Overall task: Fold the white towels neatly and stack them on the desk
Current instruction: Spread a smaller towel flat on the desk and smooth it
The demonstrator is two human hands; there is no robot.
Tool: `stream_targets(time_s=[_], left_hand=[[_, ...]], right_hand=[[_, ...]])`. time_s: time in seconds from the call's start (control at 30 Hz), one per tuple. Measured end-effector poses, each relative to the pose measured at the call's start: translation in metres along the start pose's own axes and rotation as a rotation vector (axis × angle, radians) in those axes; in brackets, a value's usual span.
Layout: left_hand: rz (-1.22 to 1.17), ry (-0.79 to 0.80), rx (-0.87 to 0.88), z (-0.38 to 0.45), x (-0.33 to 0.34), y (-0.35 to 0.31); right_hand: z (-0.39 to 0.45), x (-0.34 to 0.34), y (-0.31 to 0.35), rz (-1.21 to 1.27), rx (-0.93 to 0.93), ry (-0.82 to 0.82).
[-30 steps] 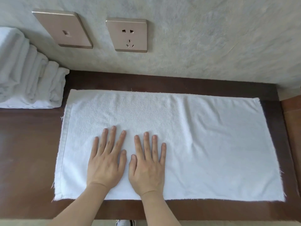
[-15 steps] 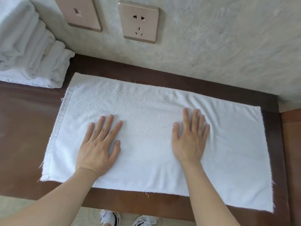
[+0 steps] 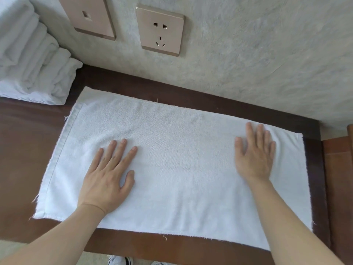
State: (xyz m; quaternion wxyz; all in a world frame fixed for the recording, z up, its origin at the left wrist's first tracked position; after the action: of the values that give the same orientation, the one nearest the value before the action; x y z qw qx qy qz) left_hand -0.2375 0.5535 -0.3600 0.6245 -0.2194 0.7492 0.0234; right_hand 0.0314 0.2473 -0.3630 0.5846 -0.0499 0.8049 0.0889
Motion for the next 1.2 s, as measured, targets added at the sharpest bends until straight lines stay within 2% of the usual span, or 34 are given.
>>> stream_targets(time_s=[0.2,0.33,0.4,0.57,0.63,0.83,0.97,1.07,1.2], left_hand=[[-0.011,-0.006,-0.004,0.0,0.0,0.0],[-0.005,-0.003,0.001,0.0,0.0,0.0],[-0.005,-0.005,0.004,-0.001,0.0,0.0],[-0.007,-0.012,0.003,-0.001,-0.001,-0.001],[-0.005,-0.012,0.002,-0.001,-0.002,-0.001],[0.003,-0.015,-0.002,-0.002,-0.001,-0.001],[0.005,-0.01,-0.001,-0.001,-0.002,-0.002],[0.003,-0.011,0.001,-0.001,-0.002,-0.001],[-0.001,-0.021,0.003,-0.002,-0.002,-0.002]], right_hand=[[0.014,-0.017,-0.079,0.069,0.228,0.035],[0.01,-0.025,-0.09,0.053,0.338,0.013],[-0.002,-0.027,-0.067,0.053,0.294,-0.018],[-0.08,0.015,0.022,-0.002,-0.11,-0.016],[-0.1,0.03,0.02,-0.049,-0.13,-0.005],[-0.092,0.016,-0.087,-0.007,0.121,-0.032],[-0.1,-0.008,-0.149,0.104,0.392,-0.166],[-0.115,-0.019,-0.168,0.161,0.587,-0.23],[-0.113,-0.02,-0.166,0.183,0.628,-0.237]])
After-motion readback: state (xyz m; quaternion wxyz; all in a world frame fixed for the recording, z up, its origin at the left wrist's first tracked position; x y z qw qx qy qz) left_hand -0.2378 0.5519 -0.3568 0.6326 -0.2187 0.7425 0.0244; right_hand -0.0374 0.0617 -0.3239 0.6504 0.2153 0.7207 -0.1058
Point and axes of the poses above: each hand's wrist, its own z-axis towards the middle knuckle, its own x-axis out of the palm, y = z × x, the point moved 7 cm from there along z, towards the middle knuckle, and after that the axes turned 6 degrees about y, right-handed, at the moved point
